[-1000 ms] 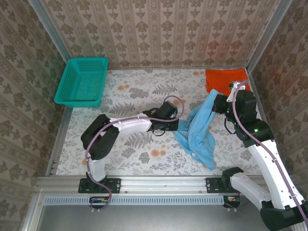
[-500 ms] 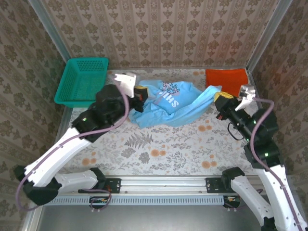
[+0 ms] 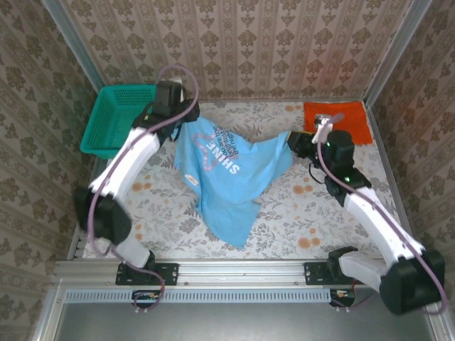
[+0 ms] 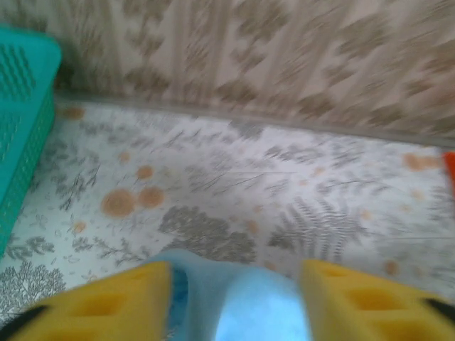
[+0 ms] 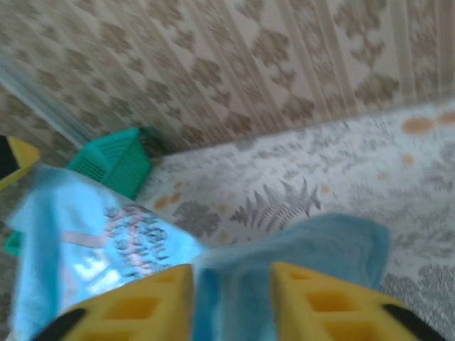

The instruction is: Fold and stack the t-shirts

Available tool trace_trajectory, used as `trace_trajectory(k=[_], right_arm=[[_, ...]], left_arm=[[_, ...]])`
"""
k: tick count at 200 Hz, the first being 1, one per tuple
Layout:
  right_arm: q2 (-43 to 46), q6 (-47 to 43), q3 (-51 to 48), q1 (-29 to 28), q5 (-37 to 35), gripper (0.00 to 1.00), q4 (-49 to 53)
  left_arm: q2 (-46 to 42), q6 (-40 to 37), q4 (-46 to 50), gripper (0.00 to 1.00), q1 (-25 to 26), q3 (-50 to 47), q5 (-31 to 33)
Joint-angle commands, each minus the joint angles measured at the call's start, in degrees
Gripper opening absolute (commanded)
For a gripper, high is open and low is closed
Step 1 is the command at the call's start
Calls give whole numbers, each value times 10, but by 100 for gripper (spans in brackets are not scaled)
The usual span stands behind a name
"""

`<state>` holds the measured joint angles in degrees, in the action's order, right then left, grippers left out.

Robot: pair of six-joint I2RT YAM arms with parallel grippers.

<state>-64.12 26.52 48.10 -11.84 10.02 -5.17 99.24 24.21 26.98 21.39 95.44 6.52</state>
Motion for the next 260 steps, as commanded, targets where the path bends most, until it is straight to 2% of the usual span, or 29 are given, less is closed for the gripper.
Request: trace_trajectory(k=[1,8,13,29,62,65,92,105,123,131,157,201,222,240,260], right_arm=[[6,28,47,1,-52,54,40],[12,27,46,1,-65,68,61],[16,24,43,2,-79,73,81],[31,14,28,5,-112,79,140],[54,39,-55,16,-105,81,150],[52,39,-60,16,-102,81,149],[-16,43,-56,16,-90,82,185],[-61,43,-35,16,-84,78,209],[-112,48,-21,16,-39,70,201],[-132,55,-18,16,-26,68,194],[-180,68,-9,16,-22,66,180],[-199,65,3,23,-86,69,197],[-218,64,8,47,-74,68,190],[-240,63,24,68,-58,64,187],[-265,64,48,86,-45,64,180]], left_arm=[[72,31,130,84,-31,126,-15],[78,29,150,88,-31,135,-14],[71,27,149,89,-27,122,-7],[14,36,99,89,-5,20,27],[-103,101,19,82,44,-206,58],[-110,109,17,81,63,-225,61],[-187,151,-3,77,100,-372,60],[-222,168,3,76,106,-428,57],[-259,177,1,77,106,-494,63],[-264,185,-2,77,98,-516,59],[-268,210,-44,76,69,-558,-25],[-256,294,-110,76,68,-618,-22],[-220,299,-153,73,67,-626,-44],[-179,296,-181,63,63,-622,-59],[-151,288,-209,44,54,-619,-70]])
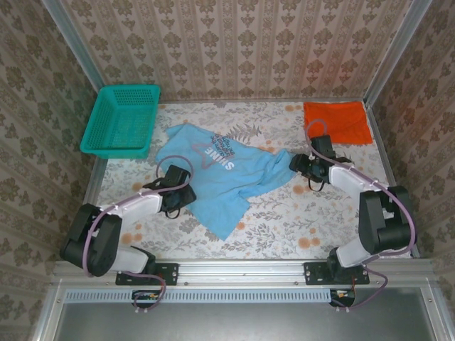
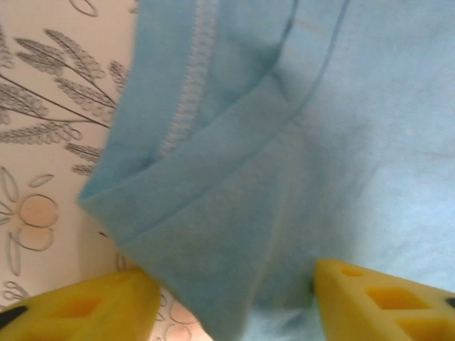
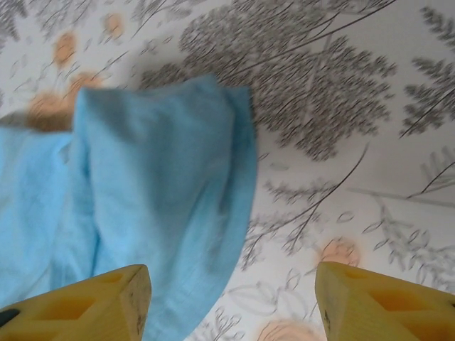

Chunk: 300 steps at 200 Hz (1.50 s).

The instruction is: Fold and stack the t-shirts

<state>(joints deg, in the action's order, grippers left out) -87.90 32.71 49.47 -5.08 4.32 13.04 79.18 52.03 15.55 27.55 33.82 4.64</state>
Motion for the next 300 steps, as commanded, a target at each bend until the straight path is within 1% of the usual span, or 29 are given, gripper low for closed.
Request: trace_trajectory(k=[1,8,16,17,21,28,41,55,64,77,83,89,96,105,113,122,129,143,147,156,175,203,232,248,268,289,300], right_arm=[[-28,2,35,19,13,64,-2],[-40,3,45,22,19,64,-6],[-57,4,60,23,25,65,-6],[-59,4,62,23,26,65,-6],[-69,3,71,23,30,65,-6],[-88,3,84,23,41,66,-6],[-125,2,112,21,71,65,-1],[-163,-4,146,18,78,65,24],[-177,-5,161,17,80,64,33],[-182,1,161,17,95,64,20],[-184,2,160,16,102,64,14],[-183,4,161,15,106,65,13],[-182,3,161,13,107,65,14],[-178,3,159,12,107,65,15],[-173,3,154,11,106,66,12],[-170,3,149,10,105,66,12],[-170,2,147,10,104,66,13],[-170,-2,144,10,105,66,16],[-169,-3,142,10,104,66,17],[-166,-3,136,11,101,66,17],[-150,-1,120,11,98,66,8],[-123,2,101,12,84,66,1],[-105,3,89,14,82,66,-3],[-102,4,85,15,82,66,-2],[-99,6,81,17,84,66,-5],[-96,6,78,21,88,66,-7],[-97,6,78,21,91,67,-8]], left_arm=[[51,9,-96,43,-7,-3,-51],[57,4,-99,35,-10,2,-51],[61,-3,-96,22,-10,6,-53],[61,-4,-96,21,-18,8,-53],[63,-6,-92,12,-29,11,-54],[61,-11,-84,0,-38,16,-58],[44,-22,-67,0,-57,19,-58],[12,-30,-46,0,-82,16,-50],[-16,-33,-34,0,-98,12,-46],[-52,-39,-14,0,-112,11,-39],[-66,-40,-3,16,-114,12,-34],[-77,-42,6,27,-115,14,-33],[-92,-47,15,36,-114,15,-37],[-113,-51,24,53,-111,13,-44],[-131,-56,29,61,-103,11,-54],[-149,-62,35,66,-86,10,-65],[-159,-63,47,67,-70,12,-69],[-168,-66,68,68,-18,16,-71],[-169,-65,77,68,10,19,-65],[-171,-61,103,69,51,22,-51],[-169,-51,117,72,121,10,-49],[-139,-54,142,71,203,10,-44],[-74,-80,174,68,278,36,-43],[-35,-95,187,66,311,55,-45],[2,-101,203,63,343,75,-32],[27,-104,209,58,352,81,-25],[35,-107,208,52,353,81,-28]])
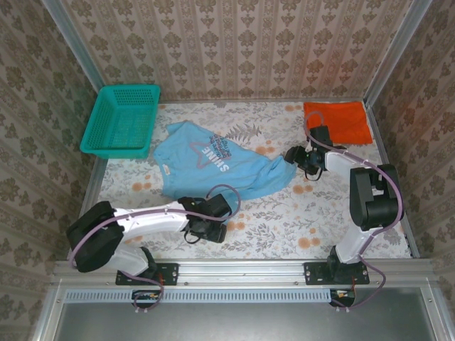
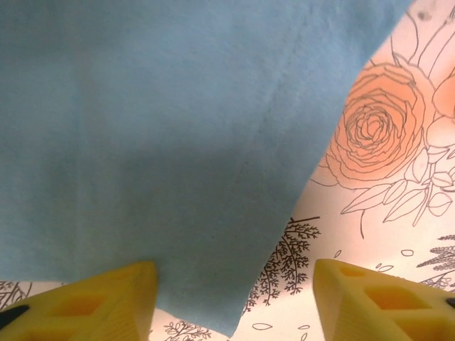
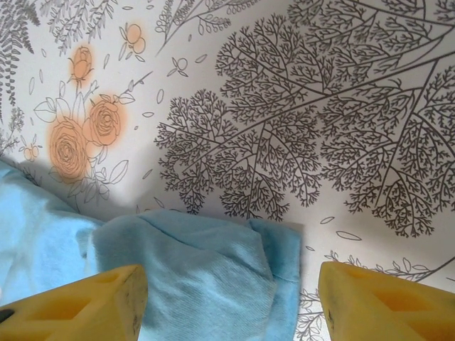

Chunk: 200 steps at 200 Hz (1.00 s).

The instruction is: Fold and stack the t-shirts

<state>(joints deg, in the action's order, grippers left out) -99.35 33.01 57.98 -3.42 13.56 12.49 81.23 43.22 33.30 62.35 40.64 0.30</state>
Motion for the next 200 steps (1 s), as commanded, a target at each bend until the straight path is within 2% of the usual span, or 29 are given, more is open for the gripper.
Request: trace_trajectory(k=[1,21,34,43,55,75,102,127,148,162,175,200], right_arm=[[17,3,-7,4,-1,67,-2],[7,4,2,4,9,66,0],[-3,5,9,3,24,66,0],[-12,5,15,3,32,66,4],[-21,4,22,2,32,66,9],[-30,4,27,2,37,64,10],[-56,1,43,0,50,56,21],[-78,-2,57,-3,53,36,31],[-77,2,59,-6,56,15,23],[-65,6,62,-8,57,7,15],[-45,7,71,-10,61,3,10],[18,-3,101,-19,56,2,7]], left_arm=[[14,-20,30,51,5,12,15],[24,-27,32,36,4,16,25],[29,-31,41,23,2,21,36],[29,-33,42,10,0,24,38],[22,-36,42,0,-3,29,40],[-3,-42,43,0,-5,39,47],[-63,-56,44,0,-24,51,68],[-136,-75,42,0,-54,67,79],[-189,-92,46,0,-90,85,88],[-220,-105,45,0,-123,101,80],[-242,-121,41,0,-158,118,70],[-268,-150,41,0,-218,181,68]])
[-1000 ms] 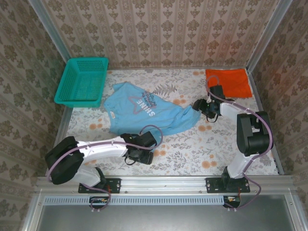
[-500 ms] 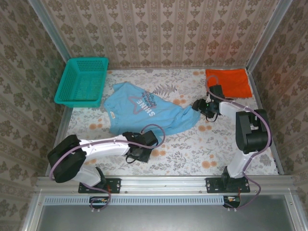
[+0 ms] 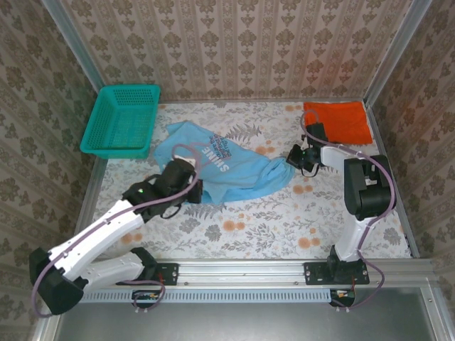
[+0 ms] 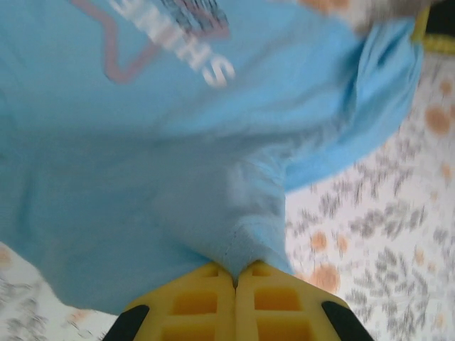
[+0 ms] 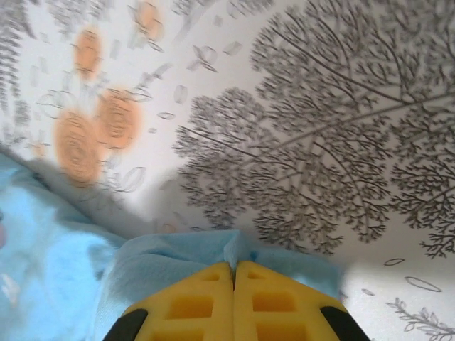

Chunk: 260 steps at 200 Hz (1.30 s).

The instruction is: Fold and stack the t-shirts

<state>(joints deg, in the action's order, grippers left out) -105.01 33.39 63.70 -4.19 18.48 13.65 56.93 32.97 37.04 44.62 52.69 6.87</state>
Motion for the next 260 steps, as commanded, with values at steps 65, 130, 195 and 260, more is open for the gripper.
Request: trace_trajectory(k=[65,130,195,260], right_arm=[[284,-53,45,-37,-25,2,-48],[162,-96,162,-35,-37,0,-14],[-56,-144,580,-25,-23,0,176],[126,-208,512,-40,-29,0,214]], left_arm=[[-79,-97,-7,0,-98,149,38],[5,-68,-65,0,-198,187,-25],[209,-127,-74,0,-308,442,-166],[152,-221,-30,0,-315,491,-231]])
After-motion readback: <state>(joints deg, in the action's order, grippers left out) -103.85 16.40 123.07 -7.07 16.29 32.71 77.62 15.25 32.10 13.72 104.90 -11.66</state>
